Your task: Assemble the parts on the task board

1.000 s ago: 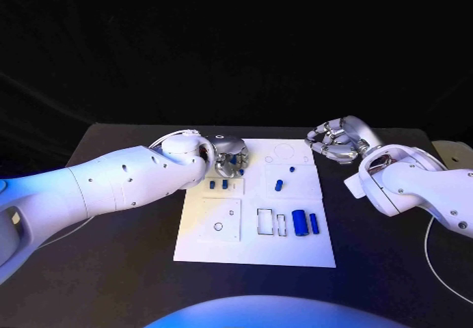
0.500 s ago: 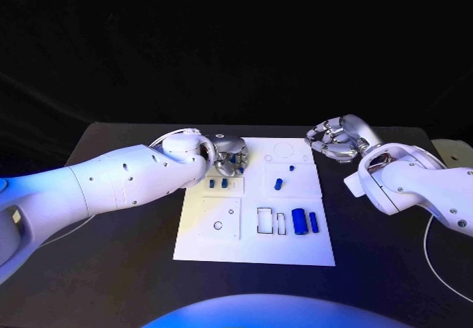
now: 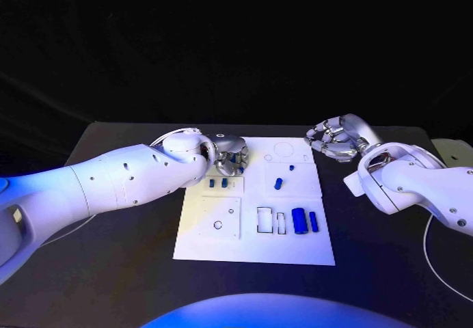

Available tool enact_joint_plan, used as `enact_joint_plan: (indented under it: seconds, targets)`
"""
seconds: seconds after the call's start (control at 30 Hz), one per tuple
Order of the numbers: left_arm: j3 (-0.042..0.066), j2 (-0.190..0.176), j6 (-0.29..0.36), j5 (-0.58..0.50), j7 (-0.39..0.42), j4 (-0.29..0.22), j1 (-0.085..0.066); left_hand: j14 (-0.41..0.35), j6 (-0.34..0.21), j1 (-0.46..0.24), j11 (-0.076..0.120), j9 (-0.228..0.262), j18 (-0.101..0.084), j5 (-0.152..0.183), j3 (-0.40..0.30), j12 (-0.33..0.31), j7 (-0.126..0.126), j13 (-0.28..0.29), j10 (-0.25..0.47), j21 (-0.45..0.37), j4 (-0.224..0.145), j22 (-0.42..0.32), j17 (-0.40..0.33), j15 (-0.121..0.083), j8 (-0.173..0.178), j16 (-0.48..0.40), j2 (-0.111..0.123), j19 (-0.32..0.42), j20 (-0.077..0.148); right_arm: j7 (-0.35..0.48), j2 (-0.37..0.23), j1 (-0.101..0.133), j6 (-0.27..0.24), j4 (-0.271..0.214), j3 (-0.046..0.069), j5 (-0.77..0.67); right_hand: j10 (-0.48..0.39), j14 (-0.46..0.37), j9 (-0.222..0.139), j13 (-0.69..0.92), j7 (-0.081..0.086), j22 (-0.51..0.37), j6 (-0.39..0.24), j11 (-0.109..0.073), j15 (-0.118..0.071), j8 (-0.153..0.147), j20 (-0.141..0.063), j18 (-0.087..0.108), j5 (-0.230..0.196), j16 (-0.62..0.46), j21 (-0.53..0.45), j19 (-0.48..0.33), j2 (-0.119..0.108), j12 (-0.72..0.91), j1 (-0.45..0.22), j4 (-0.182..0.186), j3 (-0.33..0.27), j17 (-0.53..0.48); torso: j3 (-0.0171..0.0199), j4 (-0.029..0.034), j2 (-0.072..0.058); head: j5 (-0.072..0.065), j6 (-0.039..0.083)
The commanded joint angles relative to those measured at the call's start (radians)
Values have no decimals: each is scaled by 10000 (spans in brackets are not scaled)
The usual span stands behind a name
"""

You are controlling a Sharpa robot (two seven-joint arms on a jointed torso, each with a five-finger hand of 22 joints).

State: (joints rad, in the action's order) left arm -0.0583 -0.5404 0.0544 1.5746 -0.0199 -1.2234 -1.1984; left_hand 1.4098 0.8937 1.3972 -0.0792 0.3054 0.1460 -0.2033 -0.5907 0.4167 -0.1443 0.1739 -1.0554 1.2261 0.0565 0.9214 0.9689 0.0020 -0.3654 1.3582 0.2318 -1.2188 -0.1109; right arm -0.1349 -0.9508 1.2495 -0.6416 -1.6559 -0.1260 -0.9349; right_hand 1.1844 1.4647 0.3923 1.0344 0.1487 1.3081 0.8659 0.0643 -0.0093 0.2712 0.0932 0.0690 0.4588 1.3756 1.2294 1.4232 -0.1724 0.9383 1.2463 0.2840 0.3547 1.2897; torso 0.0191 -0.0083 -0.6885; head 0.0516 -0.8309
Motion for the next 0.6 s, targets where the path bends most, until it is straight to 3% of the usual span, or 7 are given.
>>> enact_joint_plan:
  seconds: [0.03,0.33,0.6]
  targets:
    - [-58,37,-438,-22,-38,37,93,70,49,-25,-19,-19,-154,7,-39,-116,-51,-61,11,28,-39,5,-41,26,46,18,-95,-89,5,80,2,-6,64,-20,0,-40,36,265,14,2,-6,675,19,-38,-53,37,-31,60,48,-28,-13,15,-113,0,-5,9,54,16,2,0,-3,-6,-12]
    - [-79,73,-349,16,-32,109,124,125,406,27,20,5,-177,11,-252,-409,-28,-124,-369,148,-215,164,-85,-4,91,23,-233,-168,18,83,-2,-6,57,-25,0,-45,40,267,21,-23,-13,667,38,-44,-58,56,-35,62,49,-37,-26,16,-115,-14,-9,8,58,11,-3,1,3,-11,-46]
    - [-84,39,132,-77,145,68,147,134,611,-42,57,18,-170,6,-359,-737,13,-199,-628,160,-316,146,-164,-38,166,8,-267,-146,60,95,0,-6,21,-27,0,-46,40,267,21,-23,-13,667,38,-44,-58,56,-35,62,49,-37,-26,16,-115,-14,-9,8,58,11,-1,2,5,2,-33]
